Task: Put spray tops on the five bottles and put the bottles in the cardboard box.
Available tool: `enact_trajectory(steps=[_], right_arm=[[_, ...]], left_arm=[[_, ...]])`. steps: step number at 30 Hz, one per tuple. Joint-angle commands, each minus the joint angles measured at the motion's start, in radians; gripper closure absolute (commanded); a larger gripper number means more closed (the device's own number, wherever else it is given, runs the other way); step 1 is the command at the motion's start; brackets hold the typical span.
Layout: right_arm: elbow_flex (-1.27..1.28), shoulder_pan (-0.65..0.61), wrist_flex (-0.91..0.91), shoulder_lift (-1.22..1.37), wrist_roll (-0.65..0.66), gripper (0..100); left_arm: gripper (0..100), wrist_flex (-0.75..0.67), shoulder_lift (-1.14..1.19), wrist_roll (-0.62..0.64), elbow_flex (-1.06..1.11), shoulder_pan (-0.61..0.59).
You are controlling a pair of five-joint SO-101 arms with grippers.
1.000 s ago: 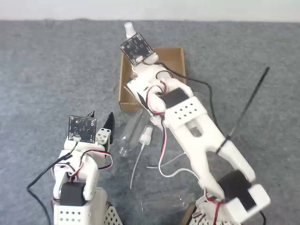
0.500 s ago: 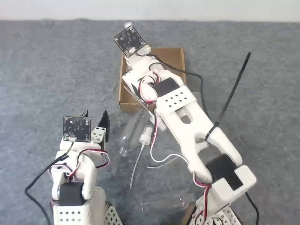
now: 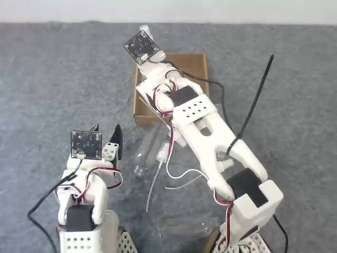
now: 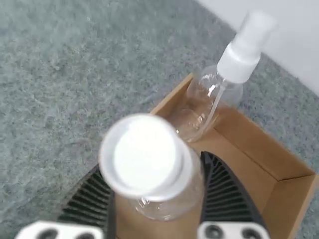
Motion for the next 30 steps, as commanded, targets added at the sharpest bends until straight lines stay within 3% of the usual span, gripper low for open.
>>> enact_trajectory(steps=[1,11,18,30], right_arm=[[-0.08,0.013,-0.03,-0.004,0.011,92.0],[-0.083,0.018,-0.11,0.061,0.009,92.0],[-0.084,0.024,-0.208,0.101,-0.091,92.0],[-0.089,0.048,-0.335,0.159,-0.094,92.0]], left_arm=[[83,-0.035,-0.015,0.006,-0.016,-0.005],[83,-0.04,-0.015,0.014,-0.036,-0.112],[83,-0.04,-0.015,0.014,-0.038,-0.114],[83,-0.04,-0.015,0.014,-0.039,-0.114]])
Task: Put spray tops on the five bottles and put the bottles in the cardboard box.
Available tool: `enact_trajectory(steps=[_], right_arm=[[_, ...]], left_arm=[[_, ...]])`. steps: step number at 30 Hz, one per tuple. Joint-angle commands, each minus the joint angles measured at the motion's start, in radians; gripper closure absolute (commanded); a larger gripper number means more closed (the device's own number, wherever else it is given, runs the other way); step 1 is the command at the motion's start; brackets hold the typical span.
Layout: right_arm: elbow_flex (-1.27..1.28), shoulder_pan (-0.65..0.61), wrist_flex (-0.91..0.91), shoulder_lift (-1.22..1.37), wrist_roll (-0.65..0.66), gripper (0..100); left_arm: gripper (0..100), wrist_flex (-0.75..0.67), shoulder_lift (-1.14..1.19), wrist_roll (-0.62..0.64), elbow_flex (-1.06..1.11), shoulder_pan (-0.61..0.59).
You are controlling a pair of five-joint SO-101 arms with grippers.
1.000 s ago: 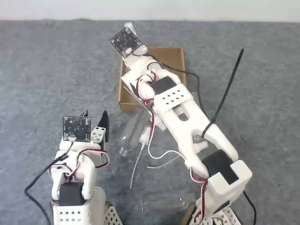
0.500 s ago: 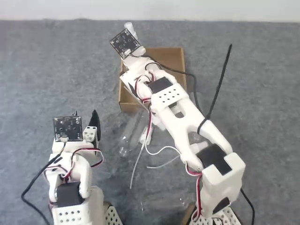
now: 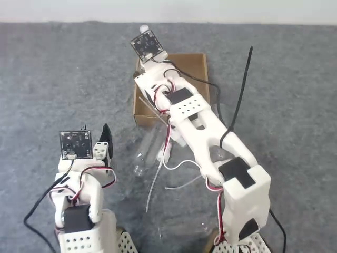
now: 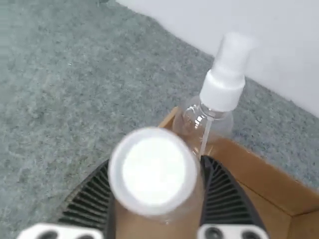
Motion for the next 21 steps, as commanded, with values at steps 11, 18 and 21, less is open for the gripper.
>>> enact_trajectory(steps=[11,18,21], right_arm=[[-0.189,0.033,-0.022,0.047,-0.009,92.0],[-0.199,0.035,-0.024,0.099,-0.009,92.0],[-0.199,0.033,-0.028,0.113,-0.009,92.0]], left_arm=[[83,-0.04,-0.015,0.014,-0.039,-0.003],[83,-0.04,-0.015,0.014,-0.039,-0.003],[83,-0.04,-0.015,0.014,-0.039,-0.003]])
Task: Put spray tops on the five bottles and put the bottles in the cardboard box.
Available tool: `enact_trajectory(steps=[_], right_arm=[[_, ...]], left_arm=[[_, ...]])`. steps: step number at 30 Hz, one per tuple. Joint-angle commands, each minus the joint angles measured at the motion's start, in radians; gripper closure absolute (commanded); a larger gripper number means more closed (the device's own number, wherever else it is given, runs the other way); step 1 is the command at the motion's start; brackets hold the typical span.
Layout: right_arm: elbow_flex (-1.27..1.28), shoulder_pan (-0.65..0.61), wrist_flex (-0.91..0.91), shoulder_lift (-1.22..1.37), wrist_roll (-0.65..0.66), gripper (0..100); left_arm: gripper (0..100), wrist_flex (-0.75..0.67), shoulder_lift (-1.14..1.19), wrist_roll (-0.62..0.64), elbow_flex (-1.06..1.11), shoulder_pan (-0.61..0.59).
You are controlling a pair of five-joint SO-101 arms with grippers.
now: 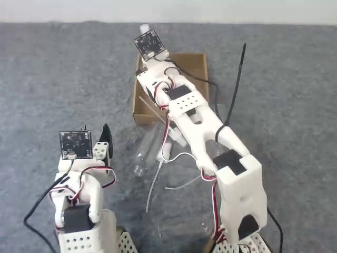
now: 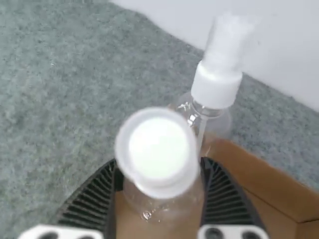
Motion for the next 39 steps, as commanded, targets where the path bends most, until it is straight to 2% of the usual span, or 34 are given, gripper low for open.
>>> enact_trajectory(steps=[1,11,21,39], right_arm=[[-0.075,0.016,-0.027,-0.027,-0.006,92.0],[-0.078,0.016,-0.031,-0.005,-0.006,91.6],[-0.184,0.018,-0.022,0.107,-0.006,91.8],[-0.181,0.018,-0.019,0.117,-0.014,91.4]], left_arm=[[83,-0.04,-0.015,0.014,-0.039,-0.003],[83,-0.04,-0.015,0.014,-0.039,-0.003],[83,-0.04,-0.015,0.014,-0.039,-0.003],[83,-0.04,-0.015,0.012,-0.041,-0.003]])
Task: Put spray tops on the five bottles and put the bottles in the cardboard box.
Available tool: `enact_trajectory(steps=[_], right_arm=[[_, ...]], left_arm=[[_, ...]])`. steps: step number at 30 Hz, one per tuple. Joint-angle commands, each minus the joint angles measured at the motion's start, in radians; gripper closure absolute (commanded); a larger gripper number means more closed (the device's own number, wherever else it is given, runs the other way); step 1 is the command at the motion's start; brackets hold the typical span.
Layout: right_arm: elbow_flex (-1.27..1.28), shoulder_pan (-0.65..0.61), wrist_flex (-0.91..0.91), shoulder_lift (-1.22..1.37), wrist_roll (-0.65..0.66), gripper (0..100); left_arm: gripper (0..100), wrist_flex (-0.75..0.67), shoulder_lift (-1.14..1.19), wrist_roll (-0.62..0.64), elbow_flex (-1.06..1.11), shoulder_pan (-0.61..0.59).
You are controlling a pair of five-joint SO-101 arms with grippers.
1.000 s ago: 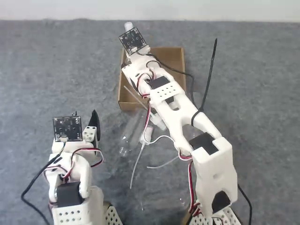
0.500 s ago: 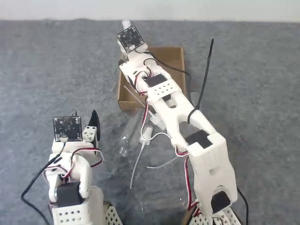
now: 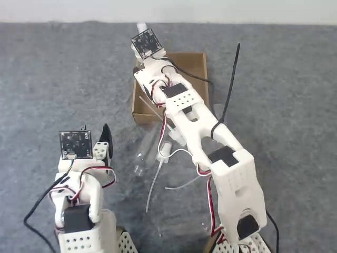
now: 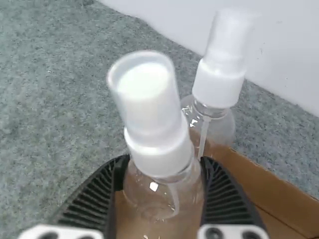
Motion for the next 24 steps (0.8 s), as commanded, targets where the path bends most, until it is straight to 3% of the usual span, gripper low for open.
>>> enact_trajectory(steps=[1,6,13,24], right_arm=[[-0.046,0.018,-0.013,-0.004,-0.014,91.4],[-0.023,0.016,-0.016,-0.005,-0.021,91.6],[-0.023,0.051,-0.024,-0.004,-0.184,91.4],[-0.023,0.054,-0.015,-0.004,-0.186,91.4]], left_arm=[[83,-0.04,-0.015,0.012,-0.041,-0.003],[83,-0.04,-0.015,0.012,-0.041,-0.003],[83,-0.04,-0.015,0.011,-0.041,-0.003],[83,-0.04,-0.015,0.009,-0.041,-0.003]])
